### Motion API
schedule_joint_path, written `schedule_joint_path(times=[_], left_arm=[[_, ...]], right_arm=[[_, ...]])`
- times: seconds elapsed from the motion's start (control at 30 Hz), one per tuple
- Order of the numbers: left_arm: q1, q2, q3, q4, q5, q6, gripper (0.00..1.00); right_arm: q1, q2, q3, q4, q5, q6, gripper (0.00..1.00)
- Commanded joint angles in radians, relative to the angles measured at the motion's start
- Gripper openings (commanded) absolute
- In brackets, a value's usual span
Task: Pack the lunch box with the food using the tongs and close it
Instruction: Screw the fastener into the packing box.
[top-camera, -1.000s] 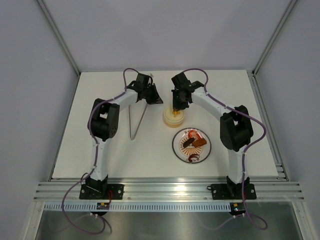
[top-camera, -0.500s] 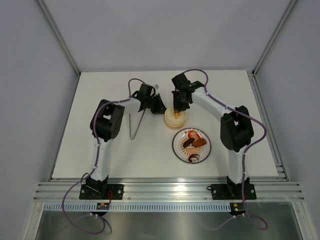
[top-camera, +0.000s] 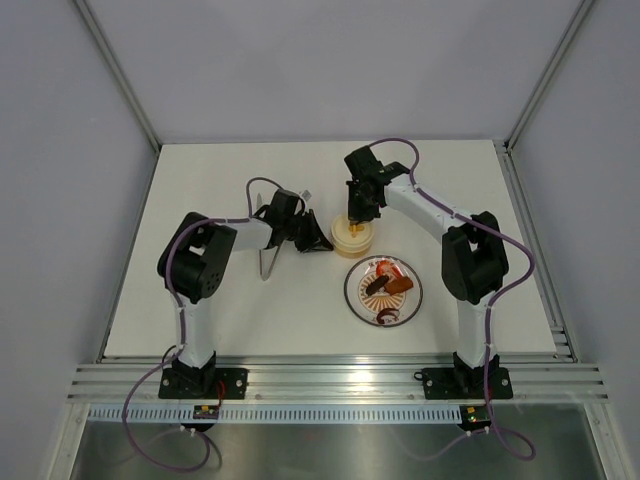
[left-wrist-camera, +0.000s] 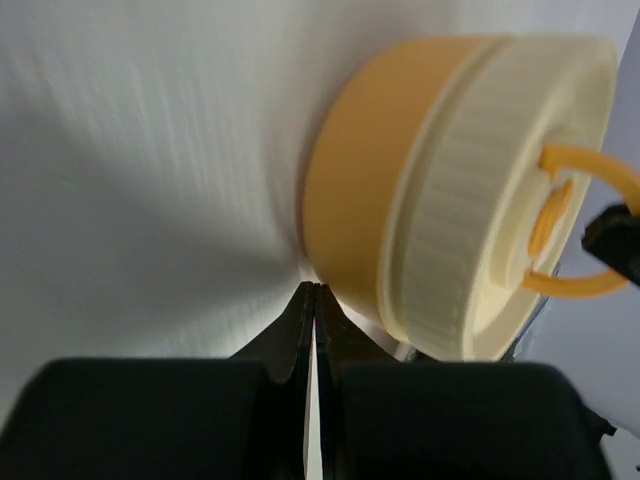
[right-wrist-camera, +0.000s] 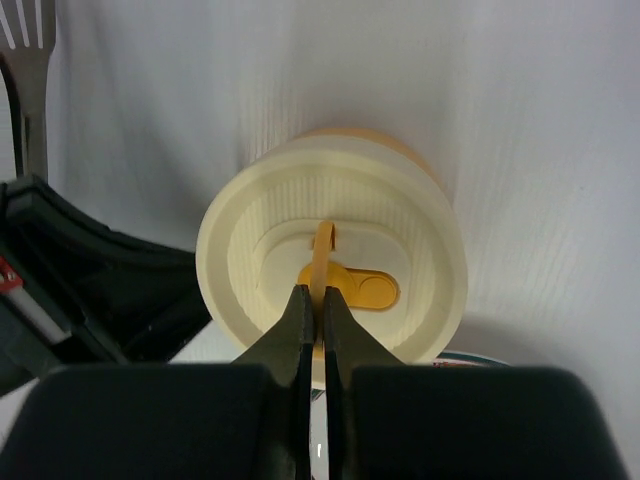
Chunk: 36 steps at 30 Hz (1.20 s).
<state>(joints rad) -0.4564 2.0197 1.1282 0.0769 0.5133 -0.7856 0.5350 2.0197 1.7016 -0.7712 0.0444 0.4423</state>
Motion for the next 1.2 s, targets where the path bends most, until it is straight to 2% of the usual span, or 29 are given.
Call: schedule_joint_path(times=[0.0,0.17,0.4,0.5,0.57,0.63,0.67,0.77,1.0,1.1,1.13,1.17], left_arm=[[-0.024,-0.11,-0.039,0.054,-0.004,-0.012,0.0],[-0.019,-0.212,-0.079,-0.02,-0.11,-0.001,0.0],[-0.016,-0.328,-0.074,-0.146,-0.236,0.037,0.0],[-0.014,-0.361,-0.074,-0.192,-0.272,0.055,0.0],[-0.011,-0.372,-0.071,-0.209,-0.285,0.063,0.0],[-0.01,-0.375,-0.058,-0.229,-0.294,0.069,0.0],[-0.01,-0.371,-0.05,-0.252,-0.298,0.078,0.0],[-0.01,-0.368,-0.025,-0.275,-0.312,0.089,0.0],[-0.011,-0.358,0.019,-0.305,-0.32,0.109,0.0],[-0.013,-0.358,0.028,-0.308,-0.32,0.112,0.0],[-0.011,-0.358,0.034,-0.31,-0.315,0.114,0.0],[-0.011,-0.357,0.039,-0.31,-0.312,0.12,0.0]], right_arm=[[-0.006,0.073,0.006,0.032,0.041,0.018,0.0],[-0.007,0.073,-0.01,0.042,0.101,0.074,0.0],[-0.009,0.06,-0.069,0.125,0.088,0.202,0.0],[-0.009,0.03,-0.085,0.136,0.08,0.193,0.22],[-0.009,-0.002,-0.074,0.128,0.081,0.177,0.42],[-0.009,-0.036,-0.063,0.113,0.087,0.144,0.51],[-0.009,-0.048,-0.054,0.107,0.089,0.119,0.6],[-0.009,-0.091,-0.045,0.095,0.101,0.081,0.69],[-0.012,-0.069,0.004,0.01,0.111,-0.011,0.66],[-0.012,-0.07,-0.013,0.026,0.097,-0.007,0.56],[-0.012,-0.072,-0.014,0.027,0.095,-0.004,0.45],[-0.012,-0.073,-0.016,0.032,0.091,0.002,0.41]])
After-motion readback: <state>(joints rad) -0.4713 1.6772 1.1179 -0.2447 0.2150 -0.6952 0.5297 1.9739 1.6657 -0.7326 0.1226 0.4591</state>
